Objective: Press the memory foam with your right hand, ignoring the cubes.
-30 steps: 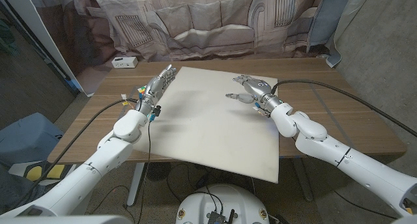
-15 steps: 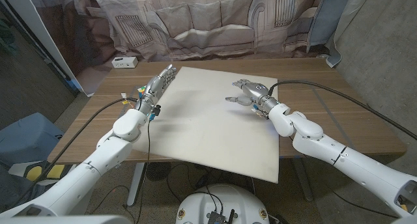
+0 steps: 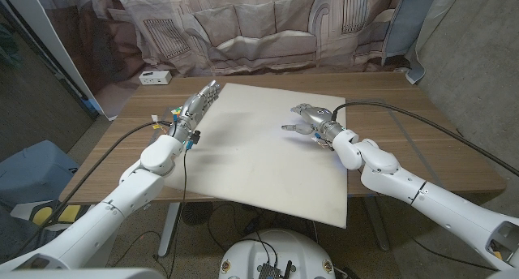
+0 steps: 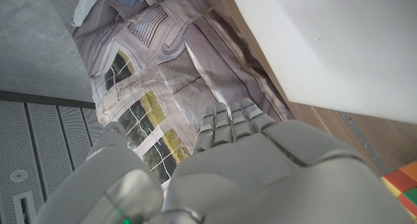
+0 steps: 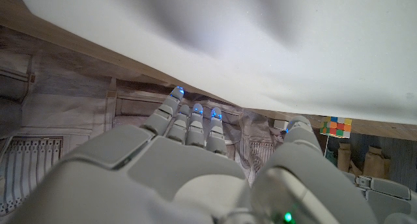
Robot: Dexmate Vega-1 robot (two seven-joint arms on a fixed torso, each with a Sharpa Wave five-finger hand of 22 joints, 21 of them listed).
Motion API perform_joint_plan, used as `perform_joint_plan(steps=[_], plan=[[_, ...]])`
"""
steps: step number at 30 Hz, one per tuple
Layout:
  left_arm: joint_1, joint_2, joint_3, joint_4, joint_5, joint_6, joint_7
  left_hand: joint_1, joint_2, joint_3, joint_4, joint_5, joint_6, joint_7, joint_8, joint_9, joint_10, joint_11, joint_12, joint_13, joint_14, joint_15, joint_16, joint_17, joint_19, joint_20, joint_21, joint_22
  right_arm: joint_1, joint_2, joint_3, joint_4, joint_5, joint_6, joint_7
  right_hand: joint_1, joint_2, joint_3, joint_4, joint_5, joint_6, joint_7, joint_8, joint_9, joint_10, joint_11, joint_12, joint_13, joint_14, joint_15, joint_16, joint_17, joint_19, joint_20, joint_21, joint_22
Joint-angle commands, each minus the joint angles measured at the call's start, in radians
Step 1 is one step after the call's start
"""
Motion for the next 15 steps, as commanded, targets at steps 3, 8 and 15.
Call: perform_joint_plan(steps=[3,8,15], plan=[[0.005,-0.001,0.002,-0.007,0.007,0.002,0.01,-0.003,0.008,0.003,-0.006,-0.002,0.012,-0.001,-0.002,0.004,0.007,-0.002,-0.005,0.0,0.006,0.003,-0.002,0.003,-0.006,0.0,-0.005,0.004,0.014,0.002,-0.025,0.009,-0.004,-0.031,0.032,0.002,0.01,0.003,-0.008,0.0,-0.019,-0.009,-0.005,0.006,-0.011,-0.02,0.0,0.001,-0.002,-0.004,-0.003,0.002,-0.001,-0.002,-0.007,0.006],[0.009,-0.003,0.0,-0.009,0.01,-0.001,0.017,-0.003,0.008,0.003,-0.006,-0.002,0.012,-0.002,-0.002,0.004,0.007,-0.002,-0.006,0.0,0.006,0.003,-0.002,0.003,-0.006,0.0,-0.005,0.004,0.018,0.004,-0.03,0.016,-0.003,-0.04,0.038,0.002,0.011,0.003,-0.008,0.0,-0.024,-0.008,-0.005,0.006,-0.015,-0.009,0.0,0.001,-0.004,-0.004,-0.003,0.002,0.0,-0.003,-0.009,0.006],[0.012,-0.003,-0.001,-0.011,0.009,0.001,0.019,-0.003,0.008,0.003,-0.007,-0.002,0.013,-0.003,-0.003,0.004,0.009,-0.003,-0.005,0.0,0.007,0.003,-0.002,0.003,-0.006,0.001,-0.005,0.004,0.025,0.006,-0.041,0.022,-0.008,-0.058,0.054,0.002,0.015,0.003,-0.008,-0.001,-0.04,0.006,-0.008,0.006,-0.033,0.002,-0.003,0.002,-0.012,0.006,-0.004,0.003,-0.005,0.001,-0.016,0.006]])
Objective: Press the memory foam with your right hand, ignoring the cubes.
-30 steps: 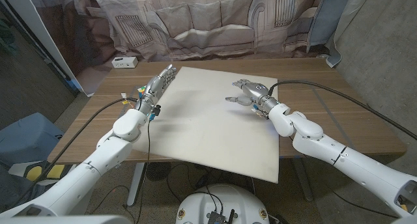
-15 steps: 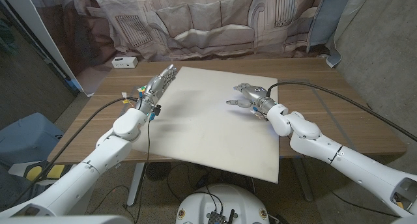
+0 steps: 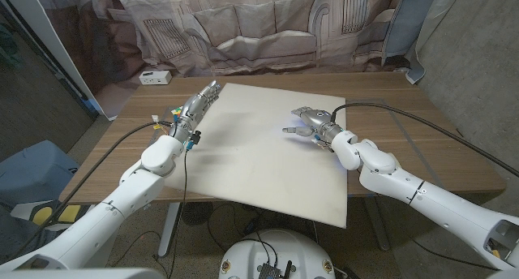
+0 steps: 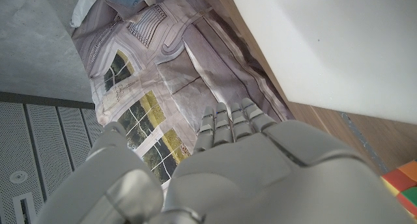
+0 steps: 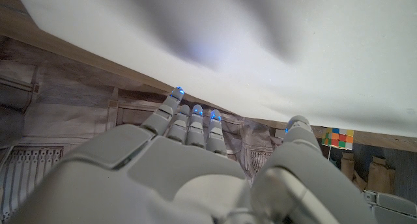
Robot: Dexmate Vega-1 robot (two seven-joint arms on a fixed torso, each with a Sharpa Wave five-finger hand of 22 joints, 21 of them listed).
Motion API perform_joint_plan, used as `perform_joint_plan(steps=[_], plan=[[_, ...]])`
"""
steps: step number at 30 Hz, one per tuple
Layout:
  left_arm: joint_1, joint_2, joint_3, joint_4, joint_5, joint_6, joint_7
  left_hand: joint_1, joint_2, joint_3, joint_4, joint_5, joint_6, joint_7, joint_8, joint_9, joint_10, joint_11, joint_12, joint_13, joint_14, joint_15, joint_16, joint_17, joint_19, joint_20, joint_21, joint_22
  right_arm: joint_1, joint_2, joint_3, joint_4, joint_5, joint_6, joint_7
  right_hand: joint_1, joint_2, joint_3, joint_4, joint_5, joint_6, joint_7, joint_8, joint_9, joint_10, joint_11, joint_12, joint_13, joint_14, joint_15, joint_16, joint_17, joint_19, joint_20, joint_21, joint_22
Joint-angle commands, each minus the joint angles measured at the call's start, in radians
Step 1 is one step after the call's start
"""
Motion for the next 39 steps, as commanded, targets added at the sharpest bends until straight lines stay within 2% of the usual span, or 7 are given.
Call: perform_joint_plan(steps=[1,18,24,32,39], plan=[[0.006,-0.003,-0.002,-0.003,0.001,-0.003,0.007,-0.003,0.009,0.003,-0.007,-0.002,0.007,0.003,-0.003,0.004,0.009,-0.003,-0.006,0.0,0.007,0.002,-0.002,0.003,-0.006,0.001,-0.005,0.004,0.012,0.003,-0.019,0.012,-0.008,-0.029,0.024,-0.001,0.008,0.001,-0.005,-0.001,-0.008,0.004,-0.004,0.001,-0.01,0.004,-0.004,0.002,-0.007,0.001,-0.004,0.003,-0.006,0.002,-0.006,0.001],[0.007,0.005,0.0,-0.019,0.008,0.013,0.01,-0.003,0.01,0.003,-0.01,-0.003,0.01,0.002,-0.003,0.005,0.008,-0.003,-0.008,0.0,0.007,0.001,-0.002,0.003,-0.008,0.002,-0.006,0.004,0.029,0.012,-0.045,0.05,-0.012,-0.048,0.043,-0.003,0.013,0.001,-0.003,-0.002,-0.018,0.003,-0.003,0.001,-0.026,-0.002,-0.005,0.002,-0.018,-0.002,-0.005,0.004,-0.01,0.002,-0.013,0.001],[0.011,0.005,-0.003,-0.025,0.008,0.015,0.015,-0.004,0.01,0.003,-0.01,-0.003,0.012,0.001,-0.003,0.005,0.008,-0.004,-0.008,0.0,0.006,0.001,-0.003,0.004,-0.009,0.003,-0.006,0.004,0.039,0.013,-0.06,0.057,-0.023,-0.056,0.059,-0.008,0.016,-0.001,-0.001,-0.004,-0.039,-0.01,-0.006,0.001,-0.015,-0.028,0.004,0.002,-0.018,-0.004,-0.002,0.005,-0.008,0.003,-0.017,0.001],[0.019,0.008,-0.005,-0.032,0.008,0.018,0.019,-0.004,0.011,0.002,-0.011,-0.003,0.015,0.0,-0.003,0.005,0.011,-0.004,-0.008,0.0,0.005,0.0,-0.003,0.004,-0.009,0.002,-0.006,0.004,0.046,0.013,-0.066,0.06,-0.016,-0.07,0.083,-0.014,0.017,-0.003,0.002,-0.005,-0.022,-0.006,0.004,0.002,-0.011,-0.009,0.007,0.002,-0.013,-0.005,0.002,0.006,-0.002,0.002,-0.018,0.002],[0.021,0.01,-0.005,-0.039,0.011,0.021,0.021,-0.004,0.011,0.002,-0.012,-0.003,0.02,0.001,-0.001,0.005,0.013,-0.005,-0.008,0.001,0.006,0.0,-0.003,0.004,-0.009,0.002,-0.006,0.004,0.045,0.013,-0.069,0.068,-0.006,-0.071,0.083,-0.015,0.018,-0.003,0.002,-0.005,-0.024,-0.006,0.004,0.002,-0.011,-0.008,0.008,0.002,-0.012,-0.005,0.003,0.006,0.0,0.001,-0.019,0.002]])
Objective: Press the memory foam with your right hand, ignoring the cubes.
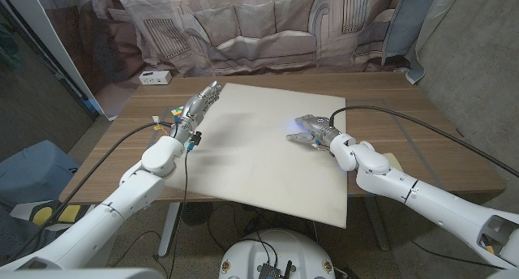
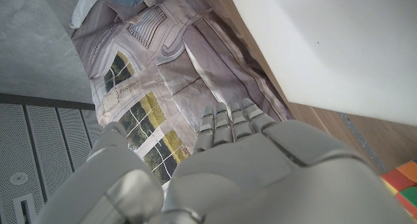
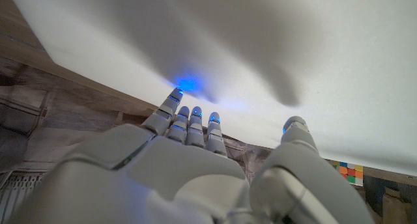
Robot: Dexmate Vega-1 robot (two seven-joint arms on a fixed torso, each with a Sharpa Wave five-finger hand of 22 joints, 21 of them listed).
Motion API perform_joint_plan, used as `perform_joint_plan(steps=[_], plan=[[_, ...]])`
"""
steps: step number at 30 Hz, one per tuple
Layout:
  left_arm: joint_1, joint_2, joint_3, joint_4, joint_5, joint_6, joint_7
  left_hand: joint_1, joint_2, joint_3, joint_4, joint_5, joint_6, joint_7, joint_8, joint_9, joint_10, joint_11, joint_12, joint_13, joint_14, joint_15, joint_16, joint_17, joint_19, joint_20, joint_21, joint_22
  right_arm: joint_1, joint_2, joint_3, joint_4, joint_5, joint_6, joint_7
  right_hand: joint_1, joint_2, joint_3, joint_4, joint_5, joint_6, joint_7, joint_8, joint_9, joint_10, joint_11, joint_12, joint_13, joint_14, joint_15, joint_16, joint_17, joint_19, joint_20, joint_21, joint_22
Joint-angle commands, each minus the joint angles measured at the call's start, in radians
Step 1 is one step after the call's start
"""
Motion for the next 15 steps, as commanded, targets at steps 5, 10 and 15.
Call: perform_joint_plan(steps=[5,10,15], plan=[[0.006,0.002,0.001,-0.015,0.005,0.011,0.006,0.001,0.006,0.001,-0.006,-0.004,0.013,-0.001,-0.001,0.005,0.008,-0.001,0.0,0.001,0.007,0.0,-0.003,0.001,-0.009,0.003,0.0,0.004,0.005,0.0,-0.01,0.018,0.021,-0.01,0.013,0.001,0.005,0.0,-0.001,0.0,0.004,0.003,0.004,0.002,0.001,0.006,0.004,0.002,0.004,0.001,0.003,0.003,0.005,-0.004,-0.004,0.002],[0.009,0.0,0.001,-0.018,0.007,0.011,0.011,0.001,0.007,0.001,-0.006,-0.004,0.014,0.0,-0.001,0.005,0.009,-0.001,0.0,0.001,0.007,0.0,-0.003,0.001,-0.009,0.003,0.0,0.004,0.005,-0.005,-0.014,0.018,0.025,-0.016,0.023,0.003,0.007,0.002,-0.002,0.0,0.003,0.003,0.004,0.002,-0.001,0.007,0.003,0.002,0.004,0.001,0.003,0.003,0.007,-0.005,-0.004,0.002],[0.015,-0.001,0.0,-0.021,0.006,0.011,0.015,0.001,0.007,0.001,-0.007,-0.004,0.014,-0.001,-0.002,0.005,0.009,0.0,-0.001,0.001,0.007,0.0,-0.003,0.001,-0.009,0.003,0.0,0.004,0.005,-0.008,-0.018,0.019,0.028,-0.021,0.031,0.005,0.008,0.003,-0.003,0.0,0.003,0.004,0.005,0.002,-0.005,0.009,0.002,0.002,0.007,0.002,0.004,0.002,0.011,-0.004,-0.004,0.002]])
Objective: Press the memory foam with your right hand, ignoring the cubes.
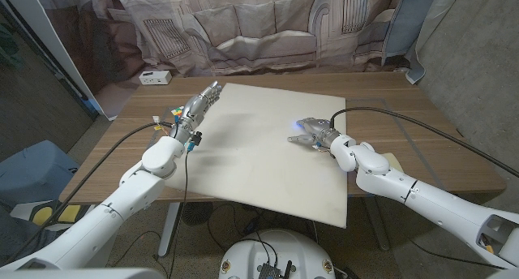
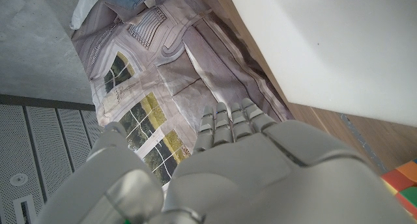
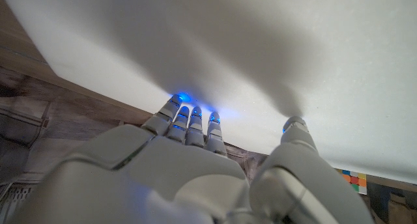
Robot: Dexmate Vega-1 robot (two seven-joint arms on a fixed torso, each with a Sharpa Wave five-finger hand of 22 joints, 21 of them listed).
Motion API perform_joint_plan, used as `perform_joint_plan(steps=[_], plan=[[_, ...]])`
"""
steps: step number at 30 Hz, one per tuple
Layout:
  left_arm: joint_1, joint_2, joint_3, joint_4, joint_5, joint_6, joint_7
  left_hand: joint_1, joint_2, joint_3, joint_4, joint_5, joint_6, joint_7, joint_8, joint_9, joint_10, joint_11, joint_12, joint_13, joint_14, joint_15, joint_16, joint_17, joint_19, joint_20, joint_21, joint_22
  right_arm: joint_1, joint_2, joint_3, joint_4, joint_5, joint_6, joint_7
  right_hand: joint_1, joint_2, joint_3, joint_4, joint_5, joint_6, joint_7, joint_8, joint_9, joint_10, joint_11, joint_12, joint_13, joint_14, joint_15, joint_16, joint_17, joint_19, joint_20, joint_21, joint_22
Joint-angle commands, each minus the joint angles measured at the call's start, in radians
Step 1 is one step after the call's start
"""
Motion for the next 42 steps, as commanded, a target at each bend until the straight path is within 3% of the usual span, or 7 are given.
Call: perform_joint_plan(steps=[1,23,32,42], plan=[[0.011,-0.003,0.001,-0.009,0.002,0.002,0.008,0.001,0.007,0.003,-0.005,0.0,0.011,0.002,-0.002,0.005,0.008,0.001,-0.001,0.001,0.007,-0.001,-0.003,0.001,-0.009,0.002,0.0,0.004,0.001,-0.007,-0.009,0.005,0.013,-0.015,0.02,0.004,0.009,0.003,-0.003,0.0,0.002,0.005,0.005,0.003,-0.005,0.009,0.002,0.002,0.006,0.001,0.004,0.002,0.008,0.0,-0.002,0.002],[0.005,-0.009,0.007,-0.001,0.001,0.001,0.001,-0.001,0.008,0.002,-0.008,-0.001,0.014,0.001,-0.003,0.005,0.009,0.002,-0.002,0.001,0.008,-0.002,-0.003,0.001,-0.012,0.005,0.0,0.004,0.016,-0.002,-0.037,0.026,0.007,-0.047,0.067,0.015,0.014,0.008,-0.01,-0.001,0.025,0.002,0.014,0.003,0.0,0.005,0.007,0.003,0.012,-0.001,0.006,0.0,0.019,-0.003,-0.005,0.002],[0.008,-0.007,0.006,0.001,-0.002,0.002,0.002,-0.002,0.009,0.002,-0.009,-0.001,0.014,0.001,-0.004,0.005,0.009,0.002,-0.003,0.001,0.007,-0.003,-0.003,0.001,-0.014,0.006,-0.001,0.004,0.023,0.009,-0.056,0.048,0.001,-0.063,0.077,0.087,0.045,0.05,-0.043,0.002,0.014,-0.002,0.013,0.002,-0.008,0.002,0.005,0.002,0.014,-0.003,0.004,-0.006,0.026,-0.002,-0.01,0.001],[0.015,-0.008,0.004,0.002,-0.007,0.0,0.003,-0.002,0.009,0.002,-0.01,-0.001,0.015,0.001,-0.004,0.005,0.01,0.0,-0.003,0.001,0.007,-0.004,-0.004,0.001,-0.014,0.008,0.0,0.004,0.036,0.014,-0.083,0.063,-0.007,-0.083,0.117,0.116,0.048,0.064,-0.054,-0.001,0.033,0.001,0.021,0.002,-0.007,-0.001,0.007,0.002,0.017,-0.008,0.003,-0.009,0.029,-0.003,-0.012,0.001]])
